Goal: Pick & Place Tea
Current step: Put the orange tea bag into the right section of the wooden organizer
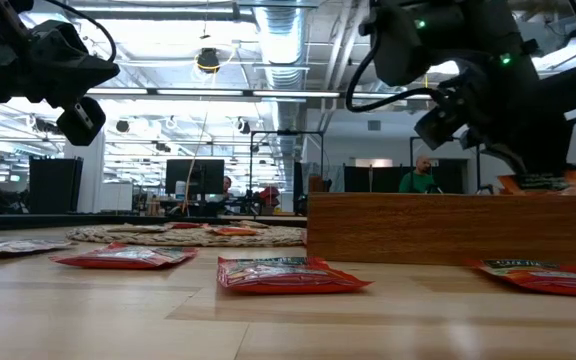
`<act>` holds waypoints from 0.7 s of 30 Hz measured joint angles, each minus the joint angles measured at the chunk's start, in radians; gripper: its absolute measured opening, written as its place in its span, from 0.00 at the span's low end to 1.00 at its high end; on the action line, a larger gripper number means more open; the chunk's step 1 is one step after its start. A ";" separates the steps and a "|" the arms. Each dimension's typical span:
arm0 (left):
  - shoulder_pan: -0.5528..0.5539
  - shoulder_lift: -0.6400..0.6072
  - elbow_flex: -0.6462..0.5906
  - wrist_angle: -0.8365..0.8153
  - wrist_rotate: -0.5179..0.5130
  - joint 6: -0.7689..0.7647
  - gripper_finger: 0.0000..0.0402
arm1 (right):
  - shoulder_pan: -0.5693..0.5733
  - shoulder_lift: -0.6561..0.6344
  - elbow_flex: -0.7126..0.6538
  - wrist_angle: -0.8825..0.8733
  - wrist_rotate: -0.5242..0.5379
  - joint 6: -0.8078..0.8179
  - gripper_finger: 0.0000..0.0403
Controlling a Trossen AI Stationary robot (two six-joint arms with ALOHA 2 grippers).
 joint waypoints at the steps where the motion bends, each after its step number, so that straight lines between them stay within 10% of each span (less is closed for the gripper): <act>1: 0.000 0.000 0.000 0.000 0.000 0.000 0.00 | 0.004 0.000 0.000 -0.001 0.000 0.000 0.00; 21: 0.000 0.000 0.000 0.000 -0.002 0.000 0.00 | 0.087 -0.035 0.003 -0.002 -0.086 0.053 0.00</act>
